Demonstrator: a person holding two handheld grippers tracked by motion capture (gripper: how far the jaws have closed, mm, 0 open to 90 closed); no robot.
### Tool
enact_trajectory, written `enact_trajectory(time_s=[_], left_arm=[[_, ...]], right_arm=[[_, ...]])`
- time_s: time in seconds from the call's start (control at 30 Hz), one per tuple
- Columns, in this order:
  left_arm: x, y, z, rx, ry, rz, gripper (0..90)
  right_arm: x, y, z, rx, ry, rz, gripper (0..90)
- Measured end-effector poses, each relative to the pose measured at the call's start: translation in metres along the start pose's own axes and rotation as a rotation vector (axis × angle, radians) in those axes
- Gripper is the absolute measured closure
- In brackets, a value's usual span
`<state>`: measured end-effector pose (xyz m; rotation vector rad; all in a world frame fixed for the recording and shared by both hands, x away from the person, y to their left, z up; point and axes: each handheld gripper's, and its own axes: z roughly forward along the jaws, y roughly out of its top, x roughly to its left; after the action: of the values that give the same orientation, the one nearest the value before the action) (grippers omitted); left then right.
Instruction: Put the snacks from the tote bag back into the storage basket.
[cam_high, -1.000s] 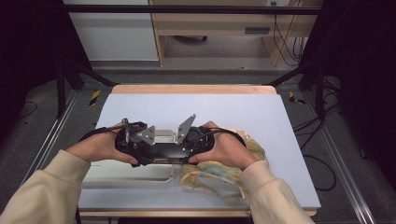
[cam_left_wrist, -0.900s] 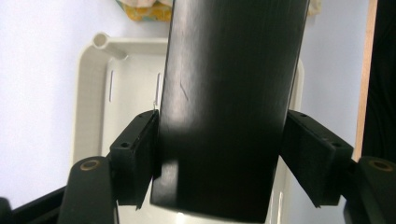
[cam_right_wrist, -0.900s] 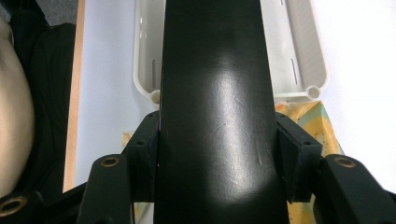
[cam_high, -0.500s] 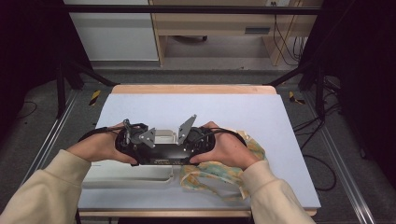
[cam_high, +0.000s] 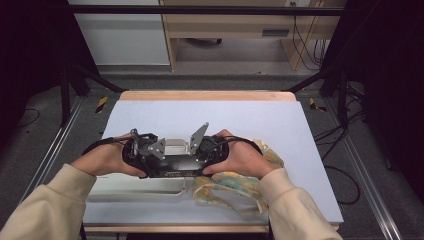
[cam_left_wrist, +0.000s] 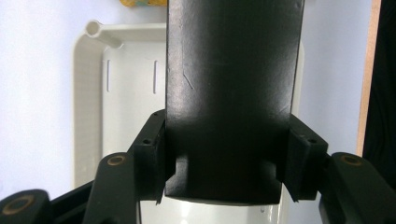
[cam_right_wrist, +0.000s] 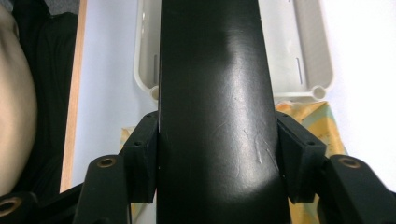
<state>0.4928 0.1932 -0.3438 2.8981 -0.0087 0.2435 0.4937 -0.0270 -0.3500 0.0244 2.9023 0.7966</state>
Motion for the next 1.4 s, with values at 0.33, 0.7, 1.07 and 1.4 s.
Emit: enact_trajectory(time_s=[0.33,0.7,1.07,1.4], left_arm=[[0.005,-0.010,-0.002,0.017,0.007,-0.011,43.4],[0.008,-0.024,-0.012,-0.006,0.035,-0.042,43.4],[-0.012,-0.045,-0.034,-0.018,0.103,-0.076,43.4],[-0.006,-0.067,-0.037,-0.053,0.095,-0.100,43.4]], right_arm=[[-0.007,-0.008,-0.028,-0.056,-0.116,0.089,16.2],[0.011,-0.065,-0.056,-0.144,-0.262,0.321,10.8],[0.049,-0.131,-0.052,-0.209,-0.483,0.629,13.8],[0.068,-0.165,-0.057,-0.244,-0.559,0.699,12.6]])
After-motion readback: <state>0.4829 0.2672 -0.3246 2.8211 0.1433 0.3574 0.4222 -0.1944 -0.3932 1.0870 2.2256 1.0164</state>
